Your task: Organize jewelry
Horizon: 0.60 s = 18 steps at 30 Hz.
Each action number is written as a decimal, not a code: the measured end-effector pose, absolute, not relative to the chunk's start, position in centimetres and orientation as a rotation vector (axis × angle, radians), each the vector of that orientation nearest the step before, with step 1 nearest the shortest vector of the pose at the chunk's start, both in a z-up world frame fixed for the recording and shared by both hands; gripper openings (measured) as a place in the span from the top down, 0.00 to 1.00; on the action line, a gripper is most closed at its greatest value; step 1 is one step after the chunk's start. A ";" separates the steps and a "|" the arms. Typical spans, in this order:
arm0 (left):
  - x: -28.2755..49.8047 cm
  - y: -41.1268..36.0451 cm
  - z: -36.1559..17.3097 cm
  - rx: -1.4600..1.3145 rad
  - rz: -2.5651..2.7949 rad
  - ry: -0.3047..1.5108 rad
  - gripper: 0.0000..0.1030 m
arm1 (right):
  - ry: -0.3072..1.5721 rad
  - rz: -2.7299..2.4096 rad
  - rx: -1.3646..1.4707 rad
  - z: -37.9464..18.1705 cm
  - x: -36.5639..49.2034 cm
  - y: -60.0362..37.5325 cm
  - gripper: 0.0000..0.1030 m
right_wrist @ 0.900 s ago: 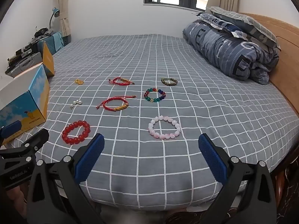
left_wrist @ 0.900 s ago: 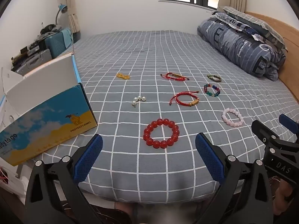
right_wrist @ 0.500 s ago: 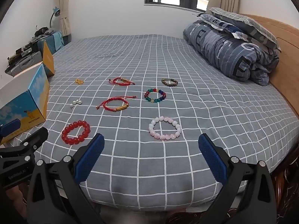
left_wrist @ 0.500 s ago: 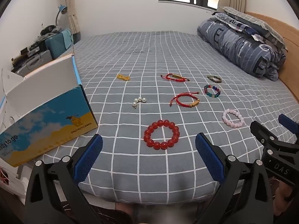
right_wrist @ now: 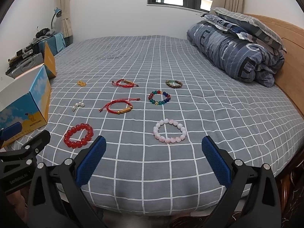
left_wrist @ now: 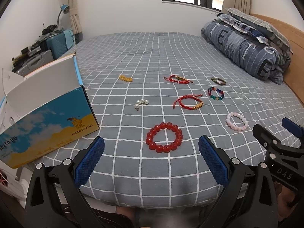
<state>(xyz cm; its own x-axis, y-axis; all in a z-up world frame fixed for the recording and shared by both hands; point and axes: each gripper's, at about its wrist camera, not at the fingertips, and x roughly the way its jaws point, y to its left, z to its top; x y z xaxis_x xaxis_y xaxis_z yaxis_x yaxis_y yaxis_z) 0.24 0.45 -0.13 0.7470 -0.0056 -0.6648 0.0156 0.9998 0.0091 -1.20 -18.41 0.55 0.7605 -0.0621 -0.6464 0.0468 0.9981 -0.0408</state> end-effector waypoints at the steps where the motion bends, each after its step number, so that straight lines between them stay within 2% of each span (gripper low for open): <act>1: 0.2 0.5 -0.2 0.010 -0.010 0.725 0.06 | 0.706 -0.059 -0.022 0.5 -1.2 -18.4 0.06; 18: 0.6 0.2 -0.8 0.009 -0.013 0.739 0.06 | 0.715 -0.061 -0.038 -0.2 -0.8 -18.0 0.06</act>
